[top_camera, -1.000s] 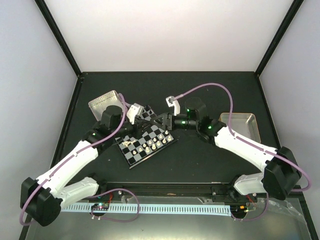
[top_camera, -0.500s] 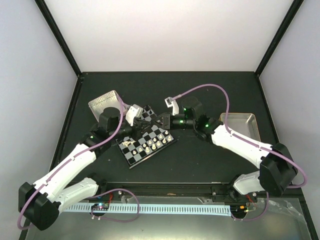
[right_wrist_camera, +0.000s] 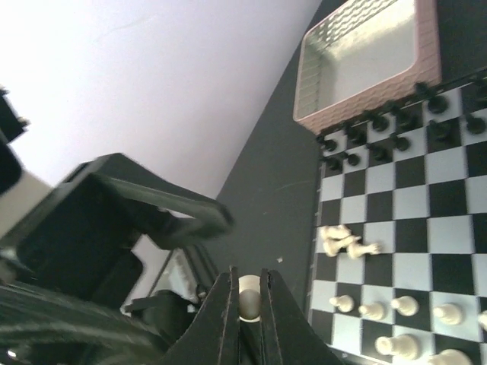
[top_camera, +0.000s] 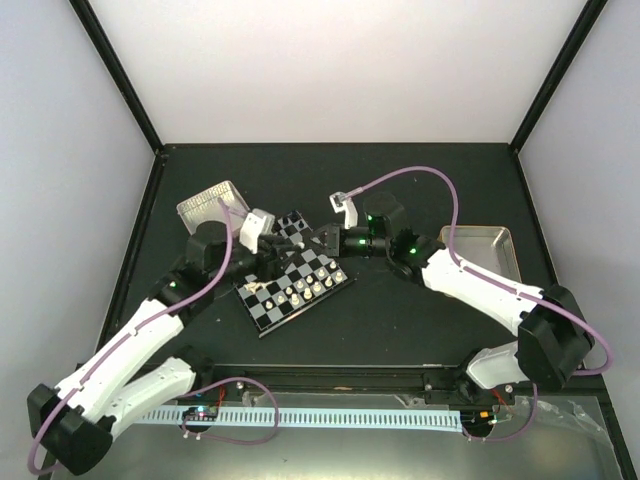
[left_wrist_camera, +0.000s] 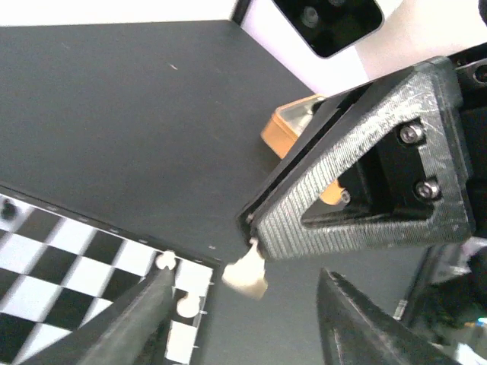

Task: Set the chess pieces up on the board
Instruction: Place the chess piece on the chessboard.

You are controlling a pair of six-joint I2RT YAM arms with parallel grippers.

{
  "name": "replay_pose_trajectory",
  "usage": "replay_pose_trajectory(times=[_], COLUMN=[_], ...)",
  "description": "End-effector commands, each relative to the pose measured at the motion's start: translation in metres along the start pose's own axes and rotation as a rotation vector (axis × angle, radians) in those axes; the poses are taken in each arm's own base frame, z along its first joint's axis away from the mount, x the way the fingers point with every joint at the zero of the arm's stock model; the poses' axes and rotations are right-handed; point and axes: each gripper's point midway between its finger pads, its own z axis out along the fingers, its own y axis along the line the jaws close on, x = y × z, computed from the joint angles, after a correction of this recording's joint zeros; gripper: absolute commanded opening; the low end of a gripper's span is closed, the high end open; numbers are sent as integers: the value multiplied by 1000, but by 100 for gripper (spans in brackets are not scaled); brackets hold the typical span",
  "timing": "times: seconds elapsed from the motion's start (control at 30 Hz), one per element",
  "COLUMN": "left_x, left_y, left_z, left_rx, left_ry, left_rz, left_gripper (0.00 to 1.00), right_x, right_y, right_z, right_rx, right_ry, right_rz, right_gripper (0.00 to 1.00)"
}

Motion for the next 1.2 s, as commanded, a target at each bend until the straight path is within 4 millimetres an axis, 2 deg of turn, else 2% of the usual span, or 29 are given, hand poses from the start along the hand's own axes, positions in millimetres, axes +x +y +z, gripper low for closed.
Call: replay_pose_trajectory(times=[0.0,0.1,0.2,0.3,0.4,0.53,0.63,0.73,0.93,1.17], left_x=[-7,-11,-20,-23,-13,-1,0,1,7,9], left_y=[41,49,47,48,53,65,70,75,88,90], left_z=[-32,-61,-96,-125,-144,-162,-172,-180,-199,-208], left_rx=[-293,-385,-436,-489,-536,-629,-671,-716,-822,-846], left_ry=[-96,-189,-304,-395,-412,-423,-446,-460,-489,-519], left_rz=[-46,-51,-60,-57,-62,-87,-100,-113,-168,-186], left_gripper=[61,64,70,77,79,79,80,80,82,83], right_x=[-19,-16,-7,8,32,63,87,108,133,146], right_y=[-15,-33,-39,-32,-17,-7,-2,-12,-26,-44], right_z=[-8,-3,9,28,55,87,107,125,146,161], right_rx=[139,266,357,407,423,457,469,496,519,545], right_ry=[-103,-115,-103,-76,-23,46,94,152,216,261], right_rz=[-102,-156,-220,-310,-408,-532,-613,-638,-662,-665], right_gripper=[3,3,3,3,3,4,4,4,5,5])
